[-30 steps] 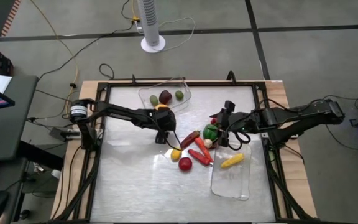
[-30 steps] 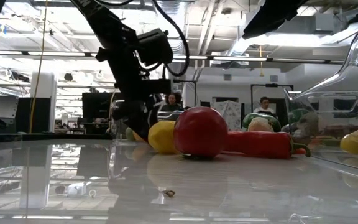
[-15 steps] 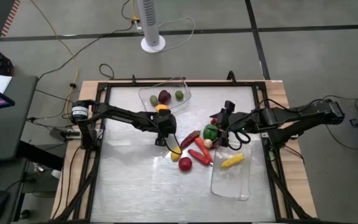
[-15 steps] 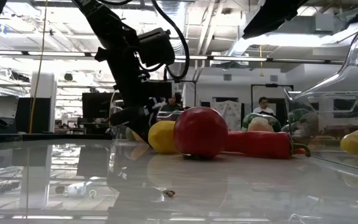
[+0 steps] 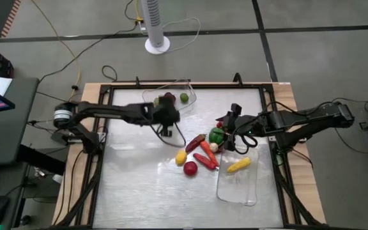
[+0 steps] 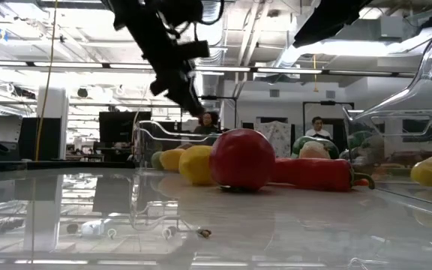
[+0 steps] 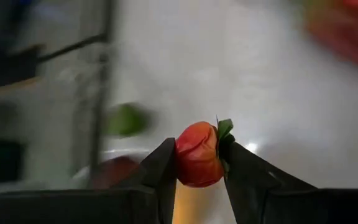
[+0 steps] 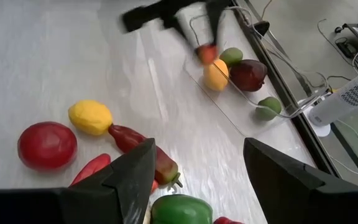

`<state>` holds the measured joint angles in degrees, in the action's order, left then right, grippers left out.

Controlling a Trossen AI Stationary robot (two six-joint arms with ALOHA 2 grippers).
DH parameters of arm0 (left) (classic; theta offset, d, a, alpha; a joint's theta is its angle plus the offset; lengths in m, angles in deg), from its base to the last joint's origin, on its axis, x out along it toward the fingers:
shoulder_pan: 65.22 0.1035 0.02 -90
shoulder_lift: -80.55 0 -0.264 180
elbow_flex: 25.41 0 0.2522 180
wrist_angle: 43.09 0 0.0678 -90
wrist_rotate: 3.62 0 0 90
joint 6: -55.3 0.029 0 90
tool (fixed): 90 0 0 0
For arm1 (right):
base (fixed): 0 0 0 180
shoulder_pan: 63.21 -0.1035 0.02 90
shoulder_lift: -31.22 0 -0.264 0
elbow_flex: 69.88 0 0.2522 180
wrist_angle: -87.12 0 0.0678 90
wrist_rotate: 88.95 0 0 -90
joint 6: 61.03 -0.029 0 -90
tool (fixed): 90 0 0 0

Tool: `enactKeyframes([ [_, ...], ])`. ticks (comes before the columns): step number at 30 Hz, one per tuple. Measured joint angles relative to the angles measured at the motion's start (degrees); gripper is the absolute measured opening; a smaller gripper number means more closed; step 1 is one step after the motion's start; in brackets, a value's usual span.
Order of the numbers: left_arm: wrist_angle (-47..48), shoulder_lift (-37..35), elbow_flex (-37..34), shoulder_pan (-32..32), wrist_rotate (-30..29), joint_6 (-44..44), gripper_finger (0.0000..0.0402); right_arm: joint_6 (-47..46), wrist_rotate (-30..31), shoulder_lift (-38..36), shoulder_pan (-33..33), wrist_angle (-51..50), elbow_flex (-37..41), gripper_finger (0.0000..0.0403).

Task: Sort produce into baskets
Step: Put the left red tomato into the top transparent bin, then put the yellow lemon into the top transparent bin

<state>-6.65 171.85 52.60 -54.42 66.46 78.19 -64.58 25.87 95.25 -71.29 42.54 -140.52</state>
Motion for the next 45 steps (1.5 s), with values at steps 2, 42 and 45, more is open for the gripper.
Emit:
enactKeyframes([
  [2,-0.4,-1.0,0.0,2.3,-3.8,-1.3,0.0102,0.0,0.0,0.0,0.0,0.0,0.0,0.0272],
  [42,-7.3,6.4,-2.5,-17.8,11.5,-36.3,0.0348,0.2,0.1,0.0,-0.5,0.7,0.0,0.0272],
  [45,-6.9,6.4,-2.6,-18.0,8.7,-39.6,0.0358,1.1,0.1,0.0,-0.5,1.6,0.0,0.0272],
])
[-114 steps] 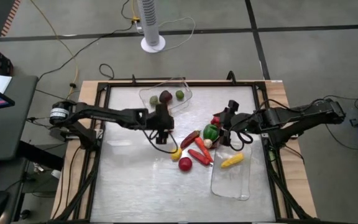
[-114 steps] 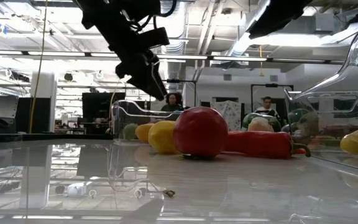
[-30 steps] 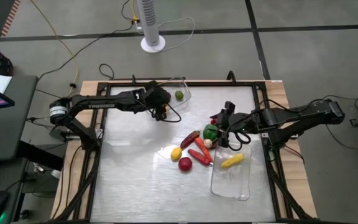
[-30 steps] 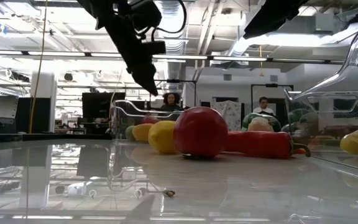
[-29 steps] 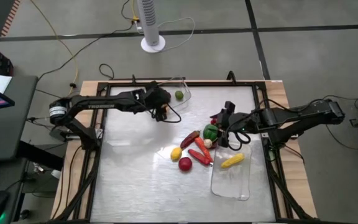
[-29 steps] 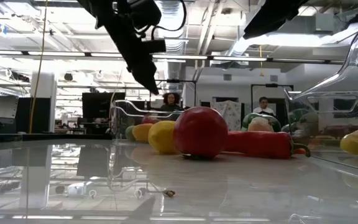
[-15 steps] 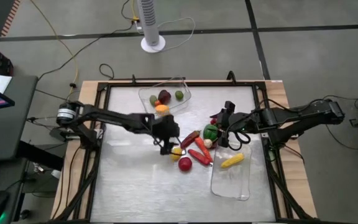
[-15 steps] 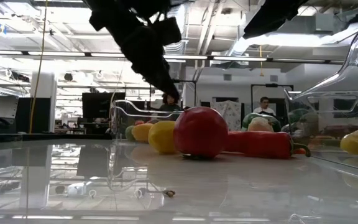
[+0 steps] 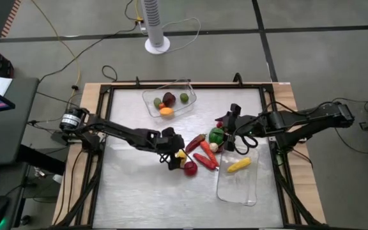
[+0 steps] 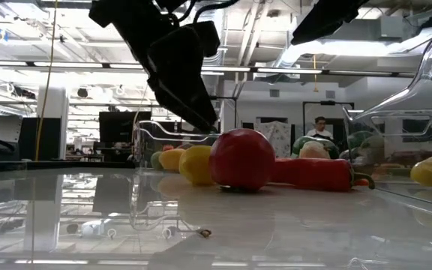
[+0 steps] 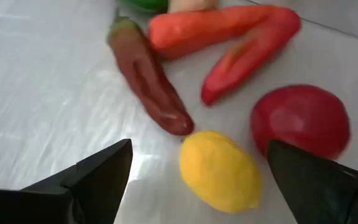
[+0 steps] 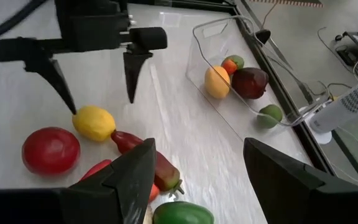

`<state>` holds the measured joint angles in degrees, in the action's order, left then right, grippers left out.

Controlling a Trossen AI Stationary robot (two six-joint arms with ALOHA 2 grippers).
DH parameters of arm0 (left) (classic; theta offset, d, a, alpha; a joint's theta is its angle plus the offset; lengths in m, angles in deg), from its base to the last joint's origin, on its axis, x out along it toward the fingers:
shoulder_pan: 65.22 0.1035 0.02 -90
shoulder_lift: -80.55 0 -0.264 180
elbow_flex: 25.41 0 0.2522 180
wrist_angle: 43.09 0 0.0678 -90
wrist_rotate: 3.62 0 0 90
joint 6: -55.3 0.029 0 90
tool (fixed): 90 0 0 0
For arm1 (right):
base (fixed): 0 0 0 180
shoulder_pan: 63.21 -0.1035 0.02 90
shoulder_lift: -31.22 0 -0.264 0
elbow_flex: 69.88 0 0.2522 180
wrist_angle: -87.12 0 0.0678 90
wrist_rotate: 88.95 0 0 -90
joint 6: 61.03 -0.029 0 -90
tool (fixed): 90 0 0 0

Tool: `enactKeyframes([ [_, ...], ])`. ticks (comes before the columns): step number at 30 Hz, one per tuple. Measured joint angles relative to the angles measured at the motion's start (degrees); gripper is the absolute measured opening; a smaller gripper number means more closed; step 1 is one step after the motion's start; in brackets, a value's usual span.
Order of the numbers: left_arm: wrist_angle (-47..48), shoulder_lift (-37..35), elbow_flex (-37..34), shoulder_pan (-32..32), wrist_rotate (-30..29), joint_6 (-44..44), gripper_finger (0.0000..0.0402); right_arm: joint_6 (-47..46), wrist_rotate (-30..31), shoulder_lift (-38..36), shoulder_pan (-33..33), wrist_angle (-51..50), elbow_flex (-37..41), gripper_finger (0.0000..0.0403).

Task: Sort produce into baskets
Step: Put the yellow lemon into the top transparent bin

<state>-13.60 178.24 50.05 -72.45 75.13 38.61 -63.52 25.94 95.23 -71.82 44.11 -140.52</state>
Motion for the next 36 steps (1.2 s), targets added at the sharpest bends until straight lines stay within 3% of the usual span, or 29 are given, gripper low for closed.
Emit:
enactKeyframes([
  [13,-1.1,8.5,-0.2,0.0,2.9,-4.0,0.0313,1.6,0.0,0.0,0.1,-0.3,0.0,0.0272],
  [26,2.9,7.5,0.2,1.0,0.5,0.7,0.0173,2.4,0.0,0.0,0.5,-0.3,0.0,0.0272],
  [31,8.4,5.3,1.5,2.8,-0.2,3.9,0.0176,1.9,-0.1,0.0,0.5,-0.3,0.0,0.0272],
  [36,10.0,-1.0,2.1,6.2,-8.5,9.5,0.0193,1.1,0.3,0.0,0.8,0.4,0.0,0.0272],
])
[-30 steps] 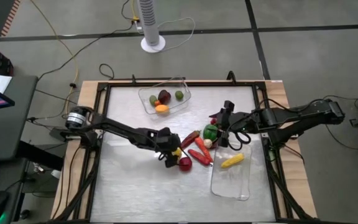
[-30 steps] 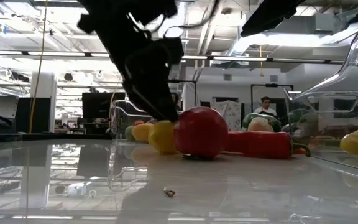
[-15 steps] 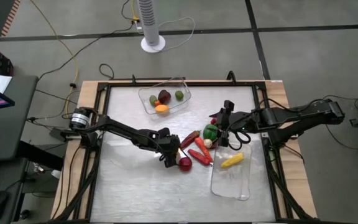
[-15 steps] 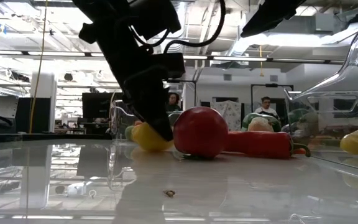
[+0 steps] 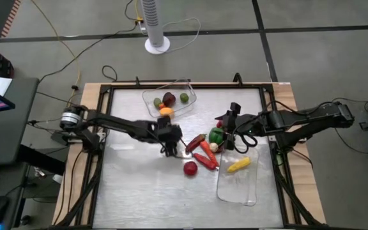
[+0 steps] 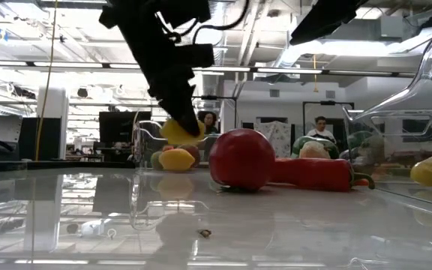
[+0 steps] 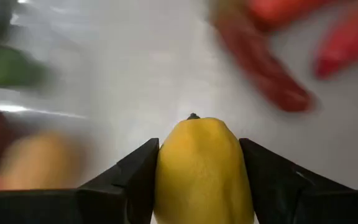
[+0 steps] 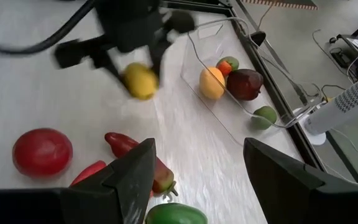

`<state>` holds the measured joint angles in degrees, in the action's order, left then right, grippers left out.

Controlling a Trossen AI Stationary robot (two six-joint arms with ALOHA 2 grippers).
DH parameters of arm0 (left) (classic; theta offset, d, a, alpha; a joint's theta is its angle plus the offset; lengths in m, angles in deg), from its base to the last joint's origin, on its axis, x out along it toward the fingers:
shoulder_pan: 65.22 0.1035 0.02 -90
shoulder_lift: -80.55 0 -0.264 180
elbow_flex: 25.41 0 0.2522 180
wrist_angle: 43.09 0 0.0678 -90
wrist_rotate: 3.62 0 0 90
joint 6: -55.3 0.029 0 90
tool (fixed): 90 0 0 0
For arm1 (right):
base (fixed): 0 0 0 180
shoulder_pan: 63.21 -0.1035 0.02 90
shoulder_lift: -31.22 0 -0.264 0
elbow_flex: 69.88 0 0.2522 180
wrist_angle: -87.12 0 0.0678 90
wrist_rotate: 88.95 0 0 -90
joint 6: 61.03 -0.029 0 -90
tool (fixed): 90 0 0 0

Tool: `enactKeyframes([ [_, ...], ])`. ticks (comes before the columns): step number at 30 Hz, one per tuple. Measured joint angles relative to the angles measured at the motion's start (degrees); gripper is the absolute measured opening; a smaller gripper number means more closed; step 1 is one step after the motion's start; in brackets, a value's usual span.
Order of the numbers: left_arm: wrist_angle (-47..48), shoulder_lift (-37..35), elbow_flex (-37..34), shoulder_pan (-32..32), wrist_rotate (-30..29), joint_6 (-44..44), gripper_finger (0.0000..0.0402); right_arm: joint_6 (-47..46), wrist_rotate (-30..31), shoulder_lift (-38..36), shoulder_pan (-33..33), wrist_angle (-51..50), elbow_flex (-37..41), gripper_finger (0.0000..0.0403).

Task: Sort produce into baskets
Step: Put the yellow lemon into the top transparent bin, then put the left dark red chili into the bottom transparent bin

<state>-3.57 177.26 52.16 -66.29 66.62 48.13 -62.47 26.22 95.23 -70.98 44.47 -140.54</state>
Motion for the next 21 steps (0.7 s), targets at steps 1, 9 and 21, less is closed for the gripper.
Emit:
enactKeyframes([
  [1,-0.2,-1.3,0.0,1.0,-1.5,1.2,0.0193,0.0,0.1,0.0,0.0,0.1,0.0,0.0272],
  [9,0.7,-9.4,0.0,13.1,-7.9,7.2,0.0193,-0.8,0.2,0.0,0.0,1.1,0.0,0.0272],
  [21,1.1,-8.6,0.1,21.4,-4.8,11.3,0.0295,-2.9,0.2,0.0,-0.9,0.9,0.0,0.0272],
])
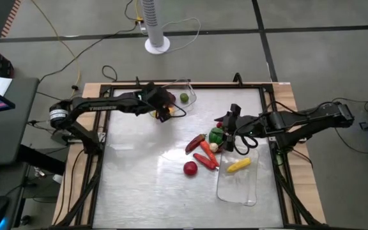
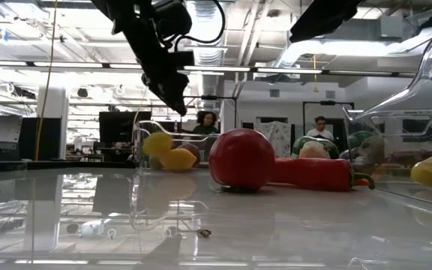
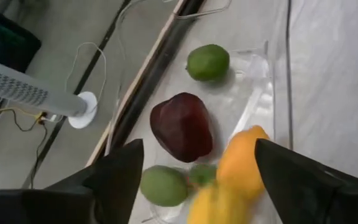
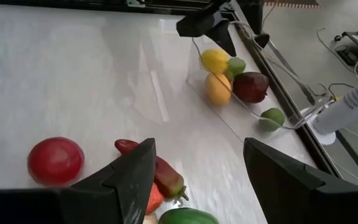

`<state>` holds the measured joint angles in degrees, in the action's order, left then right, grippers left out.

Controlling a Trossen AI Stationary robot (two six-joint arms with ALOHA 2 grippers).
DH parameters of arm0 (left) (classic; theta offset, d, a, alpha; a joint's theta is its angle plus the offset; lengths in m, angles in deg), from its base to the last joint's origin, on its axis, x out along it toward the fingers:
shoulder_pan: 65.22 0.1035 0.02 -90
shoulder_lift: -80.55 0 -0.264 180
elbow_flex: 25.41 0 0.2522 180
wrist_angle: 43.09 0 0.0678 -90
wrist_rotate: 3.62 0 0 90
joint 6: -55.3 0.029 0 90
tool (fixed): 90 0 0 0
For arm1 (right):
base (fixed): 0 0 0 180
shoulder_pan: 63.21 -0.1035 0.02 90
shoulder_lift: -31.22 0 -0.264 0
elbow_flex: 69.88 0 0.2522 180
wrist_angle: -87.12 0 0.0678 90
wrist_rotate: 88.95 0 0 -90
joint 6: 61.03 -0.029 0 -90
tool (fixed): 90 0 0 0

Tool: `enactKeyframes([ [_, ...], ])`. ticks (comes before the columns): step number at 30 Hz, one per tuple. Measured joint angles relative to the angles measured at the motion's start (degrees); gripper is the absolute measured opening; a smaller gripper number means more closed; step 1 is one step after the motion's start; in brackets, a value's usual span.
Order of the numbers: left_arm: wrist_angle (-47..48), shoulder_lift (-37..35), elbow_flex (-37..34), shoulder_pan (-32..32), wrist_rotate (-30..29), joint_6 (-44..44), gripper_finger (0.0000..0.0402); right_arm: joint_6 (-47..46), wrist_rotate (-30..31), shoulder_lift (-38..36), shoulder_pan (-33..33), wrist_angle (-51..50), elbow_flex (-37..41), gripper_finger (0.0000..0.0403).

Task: Sort produce into baskets
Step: Put the left dark red chili into the bottom transparent bin

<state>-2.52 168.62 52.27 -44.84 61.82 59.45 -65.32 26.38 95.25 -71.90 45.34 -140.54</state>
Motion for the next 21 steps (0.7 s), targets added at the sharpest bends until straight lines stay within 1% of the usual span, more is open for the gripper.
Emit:
enactKeyframes([
  [2,-0.5,-0.1,0.3,-0.3,1.8,0.2,0.0305,-0.2,0.0,0.0,0.0,-0.1,0.0,0.0272],
  [6,-2.7,0.0,0.4,-3.5,12.9,0.1,0.0306,-0.4,0.0,0.0,0.0,-0.1,0.0,0.0272],
  [8,-5.9,0.1,-0.3,-6.5,15.7,0.1,0.0301,-0.4,0.0,0.0,0.0,0.0,0.0,0.0272],
  [11,-11.8,0.1,-2.9,-11.5,16.8,0.0,0.0292,0.3,0.0,0.0,0.0,0.0,0.0,0.0272],
  [14,-16.6,0.2,-5.4,-14.9,16.8,-2.9,0.0283,1.8,-0.1,0.0,0.3,1.0,0.0,0.0272],
  [16,-18.8,1.1,-6.0,-16.0,16.0,-6.3,0.0278,2.7,-0.4,0.0,0.9,2.3,0.0,0.0272],
  [18,-18.8,2.0,-6.2,-16.2,15.1,-9.9,0.0275,3.1,-1.4,0.0,1.5,3.3,0.0,0.0272],
  [21,-22.2,5.2,-6.0,-16.8,15.2,-12.7,0.0273,3.1,-1.9,0.1,2.2,3.8,0.0,0.0272],
])
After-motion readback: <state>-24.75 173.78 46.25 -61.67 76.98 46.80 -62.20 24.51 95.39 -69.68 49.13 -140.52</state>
